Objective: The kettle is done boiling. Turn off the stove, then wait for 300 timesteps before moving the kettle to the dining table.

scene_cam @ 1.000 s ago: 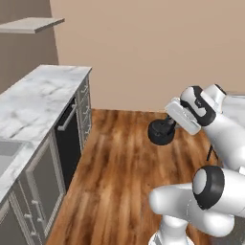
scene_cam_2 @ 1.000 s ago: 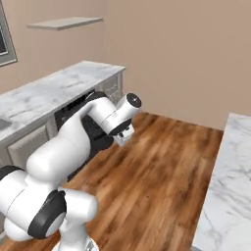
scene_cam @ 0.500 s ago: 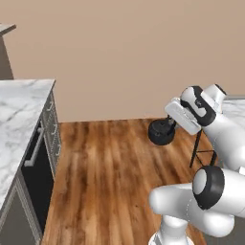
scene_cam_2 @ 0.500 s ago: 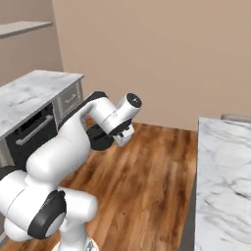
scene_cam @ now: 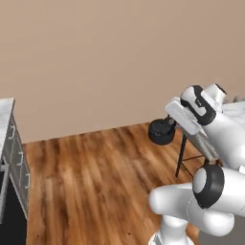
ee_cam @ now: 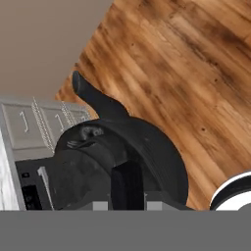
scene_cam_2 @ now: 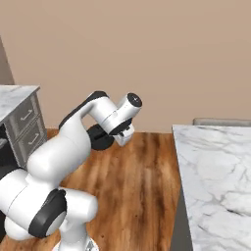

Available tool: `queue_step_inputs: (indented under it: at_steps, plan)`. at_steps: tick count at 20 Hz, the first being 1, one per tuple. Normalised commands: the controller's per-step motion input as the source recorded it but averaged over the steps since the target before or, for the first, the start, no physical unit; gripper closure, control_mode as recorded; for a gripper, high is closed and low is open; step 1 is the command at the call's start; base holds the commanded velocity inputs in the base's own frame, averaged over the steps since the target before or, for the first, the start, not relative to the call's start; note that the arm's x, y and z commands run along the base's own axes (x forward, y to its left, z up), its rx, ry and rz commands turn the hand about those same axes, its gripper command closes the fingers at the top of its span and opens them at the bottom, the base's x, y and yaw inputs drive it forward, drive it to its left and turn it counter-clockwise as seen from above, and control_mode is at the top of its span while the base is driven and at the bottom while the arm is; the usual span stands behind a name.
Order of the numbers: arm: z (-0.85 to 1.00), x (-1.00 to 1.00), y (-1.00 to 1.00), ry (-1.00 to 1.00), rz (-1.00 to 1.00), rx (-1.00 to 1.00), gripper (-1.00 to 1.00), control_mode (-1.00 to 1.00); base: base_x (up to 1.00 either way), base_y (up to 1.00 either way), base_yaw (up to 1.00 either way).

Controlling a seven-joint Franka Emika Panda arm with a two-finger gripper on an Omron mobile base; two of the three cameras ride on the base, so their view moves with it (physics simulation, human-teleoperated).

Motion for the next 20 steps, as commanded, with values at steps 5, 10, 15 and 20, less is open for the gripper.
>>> queue_step_inputs:
  at_steps: [5, 10, 15, 20]
  plan:
    - [0.0, 0.0, 0.0, 0.0, 0.0, 0.0, 1.0, 1.0, 0.6, 0.48, -0.41]
    - [0.0, 0.0, 0.0, 0.0, 0.0, 0.0, 1.0, 1.0, 0.56, 0.55, -0.44]
    - [0.0, 0.0, 0.0, 0.0, 0.0, 0.0, 1.0, 1.0, 0.53, 0.49, -0.43]
    - [0.0, 0.0, 0.0, 0.0, 0.0, 0.0, 1.0, 1.0, 0.53, 0.46, -0.43]
